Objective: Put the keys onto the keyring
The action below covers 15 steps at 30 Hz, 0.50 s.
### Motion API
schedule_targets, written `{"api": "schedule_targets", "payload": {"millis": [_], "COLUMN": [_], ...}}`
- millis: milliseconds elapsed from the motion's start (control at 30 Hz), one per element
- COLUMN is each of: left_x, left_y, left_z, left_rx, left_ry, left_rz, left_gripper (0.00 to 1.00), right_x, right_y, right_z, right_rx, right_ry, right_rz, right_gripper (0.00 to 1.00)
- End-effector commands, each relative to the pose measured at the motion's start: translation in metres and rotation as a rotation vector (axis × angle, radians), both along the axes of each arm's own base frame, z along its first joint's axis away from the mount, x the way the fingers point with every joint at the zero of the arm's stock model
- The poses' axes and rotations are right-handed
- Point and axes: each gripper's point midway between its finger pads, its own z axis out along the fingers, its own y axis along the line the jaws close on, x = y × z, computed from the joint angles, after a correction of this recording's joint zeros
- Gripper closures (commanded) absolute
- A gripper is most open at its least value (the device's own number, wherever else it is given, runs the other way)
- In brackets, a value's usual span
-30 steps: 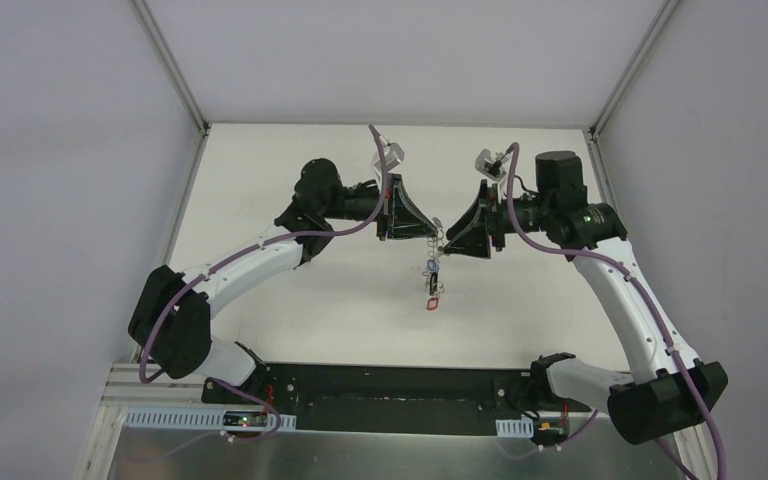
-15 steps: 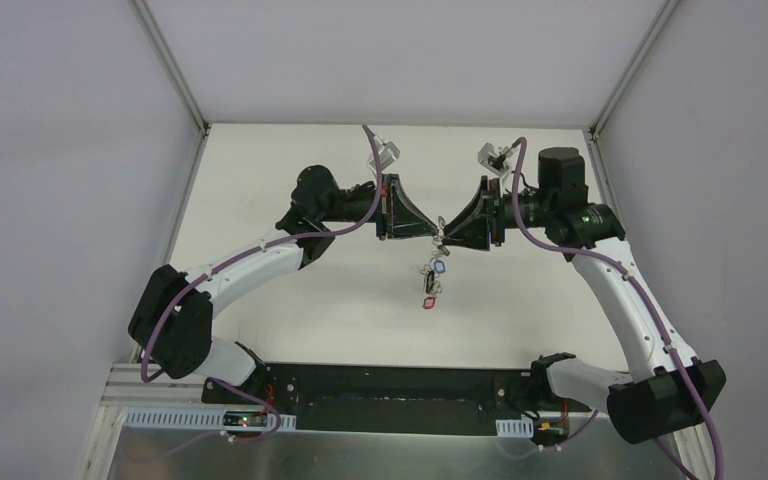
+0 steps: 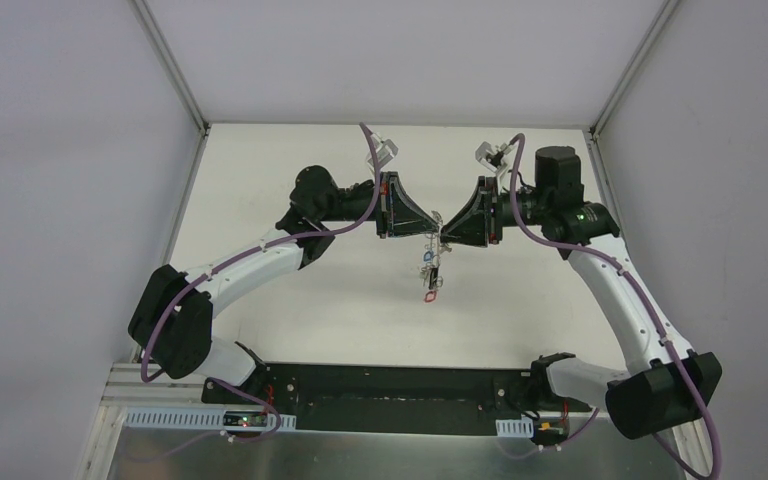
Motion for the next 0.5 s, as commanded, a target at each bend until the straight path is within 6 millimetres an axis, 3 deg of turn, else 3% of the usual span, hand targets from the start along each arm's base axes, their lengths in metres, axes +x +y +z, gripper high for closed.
{"api": "schedule_targets", "payload": {"millis": [0,467], "left_x": [-0.0042,-0.0011], "left_y": [0.0016,0.0000], "left_z": [0.0233,0.0169], "left_rx": [-0.071,-0.056], "left_ry": [-0.061,-0.060], "left_rz": [0.009,0.017], "left_gripper": [1.00,1.00], "right_x": [0.0001,-0.0017], "right_y": [0.0018,0.0023], "right_z": [0.0115,0.0139], "right_rx": [0.039,0.049], "right_ry": [-0.023,-0.025], "right_rz": [0.032,0.042], "right_gripper": [0.76,0.95]}}
